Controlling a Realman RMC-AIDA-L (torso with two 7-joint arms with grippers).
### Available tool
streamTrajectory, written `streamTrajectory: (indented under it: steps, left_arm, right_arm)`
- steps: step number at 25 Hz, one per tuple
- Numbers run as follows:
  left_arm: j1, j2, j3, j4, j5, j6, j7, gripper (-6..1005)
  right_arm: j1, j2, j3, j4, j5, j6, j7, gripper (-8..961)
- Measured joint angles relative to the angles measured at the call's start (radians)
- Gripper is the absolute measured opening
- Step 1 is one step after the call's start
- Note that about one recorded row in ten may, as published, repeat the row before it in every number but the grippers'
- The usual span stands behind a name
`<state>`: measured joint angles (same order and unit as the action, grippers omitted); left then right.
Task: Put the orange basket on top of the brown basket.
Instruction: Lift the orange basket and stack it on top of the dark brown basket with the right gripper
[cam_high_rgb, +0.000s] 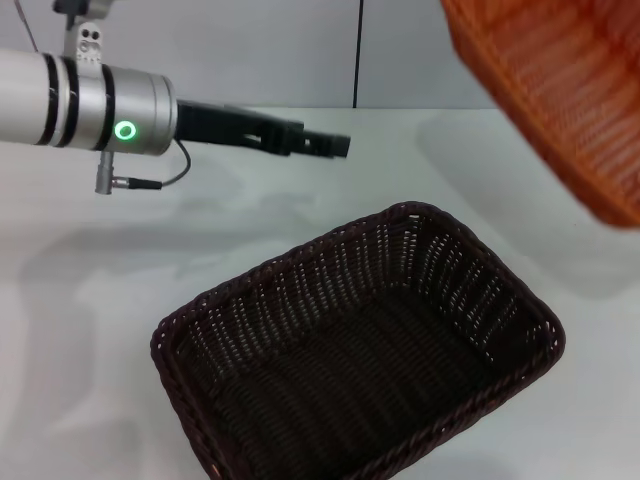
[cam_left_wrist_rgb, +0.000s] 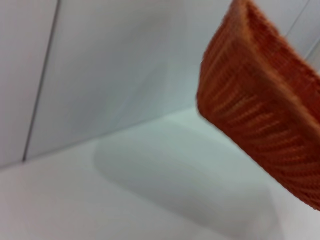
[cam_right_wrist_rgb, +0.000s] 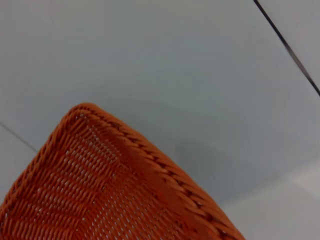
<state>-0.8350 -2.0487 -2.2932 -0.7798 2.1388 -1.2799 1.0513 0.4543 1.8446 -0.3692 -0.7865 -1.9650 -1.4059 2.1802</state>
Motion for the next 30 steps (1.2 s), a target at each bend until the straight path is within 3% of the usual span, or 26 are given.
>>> streamTrajectory:
  steps: [5,12,21,26,30]
  left_arm:
    - [0.041,-0.006,-0.019,-0.009,-0.114,0.041,0.083,859]
    - [0.093,-0.005,-0.021,-0.01,-0.218,0.07,0.131,859]
    - [0.141,-0.004,-0.021,-0.001,-0.31,0.093,0.173,859]
    - [0.145,-0.005,-0.019,0.001,-0.314,0.103,0.179,859]
    - [0.145,-0.005,-0.019,0.002,-0.315,0.108,0.179,859]
  right_arm:
    - [0.016,-0.001,-0.007,-0.02,0.197,-0.1,-0.167,184]
    - [0.136,-0.031,-0.034,-0.029,0.222,-0.306,-0.323,188]
    - [0.224,-0.071,-0.297,-0.031,0.215,-0.351,-0.386,193]
    - [0.256,-0.071,-0.431,-0.033,0.201,-0.362,-0.412,196]
    - [0.286,-0.059,-0.469,-0.024,0.128,-0.367,-0.423,198]
